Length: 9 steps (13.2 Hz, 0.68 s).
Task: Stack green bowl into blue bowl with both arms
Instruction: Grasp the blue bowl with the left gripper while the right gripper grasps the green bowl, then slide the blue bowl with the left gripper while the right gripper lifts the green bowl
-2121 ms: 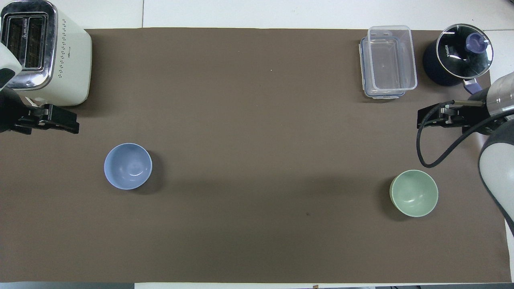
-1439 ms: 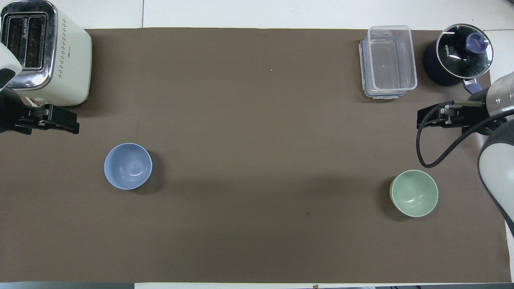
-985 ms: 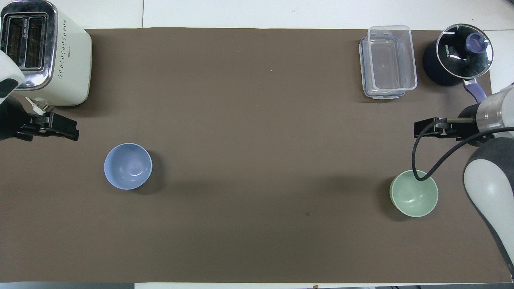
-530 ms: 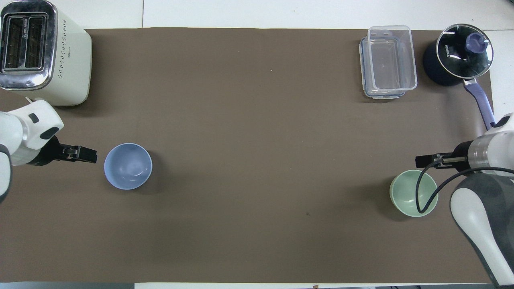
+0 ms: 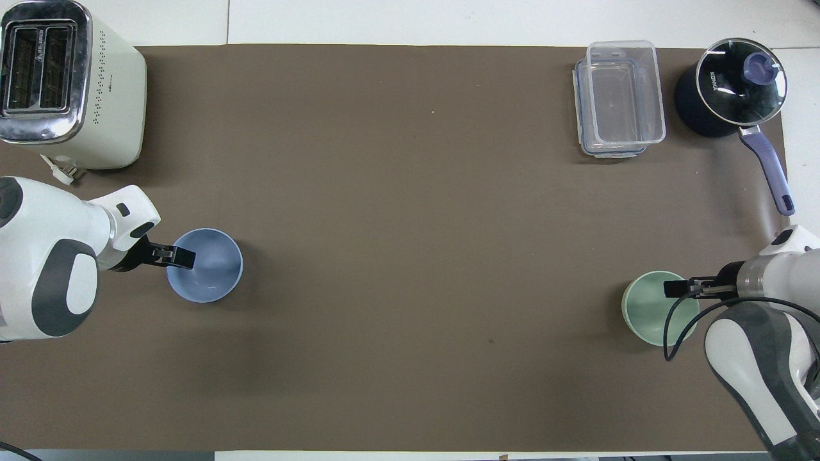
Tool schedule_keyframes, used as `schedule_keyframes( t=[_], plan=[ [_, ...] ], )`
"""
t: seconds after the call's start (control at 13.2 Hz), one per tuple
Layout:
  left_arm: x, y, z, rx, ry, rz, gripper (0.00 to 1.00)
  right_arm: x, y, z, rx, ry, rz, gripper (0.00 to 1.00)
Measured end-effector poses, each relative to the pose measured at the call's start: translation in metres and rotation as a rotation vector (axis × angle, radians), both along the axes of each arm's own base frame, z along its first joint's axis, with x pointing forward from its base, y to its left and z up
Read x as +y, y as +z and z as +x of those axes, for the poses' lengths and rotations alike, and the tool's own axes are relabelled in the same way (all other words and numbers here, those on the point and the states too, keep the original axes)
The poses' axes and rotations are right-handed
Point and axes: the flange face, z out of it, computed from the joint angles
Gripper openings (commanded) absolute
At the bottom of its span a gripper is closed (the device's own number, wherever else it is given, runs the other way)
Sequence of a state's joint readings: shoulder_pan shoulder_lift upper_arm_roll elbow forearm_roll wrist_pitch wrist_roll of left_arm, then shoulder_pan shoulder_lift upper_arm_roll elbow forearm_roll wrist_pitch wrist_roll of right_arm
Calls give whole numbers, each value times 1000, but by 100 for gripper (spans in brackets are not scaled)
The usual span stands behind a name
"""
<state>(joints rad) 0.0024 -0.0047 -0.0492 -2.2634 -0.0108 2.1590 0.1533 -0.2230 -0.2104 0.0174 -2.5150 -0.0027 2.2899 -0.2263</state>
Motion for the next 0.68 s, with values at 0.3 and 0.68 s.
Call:
schedule_keyframes(
  t=[0.3,0.68],
  plan=[
    [0,-11,-3,-12,-8,-1,47,-20,-22,-12,18,44,7,100],
    [0,-18,-3,-3,-26,-3,0,-22,-35,-24,45,81,17,0]
  ],
)
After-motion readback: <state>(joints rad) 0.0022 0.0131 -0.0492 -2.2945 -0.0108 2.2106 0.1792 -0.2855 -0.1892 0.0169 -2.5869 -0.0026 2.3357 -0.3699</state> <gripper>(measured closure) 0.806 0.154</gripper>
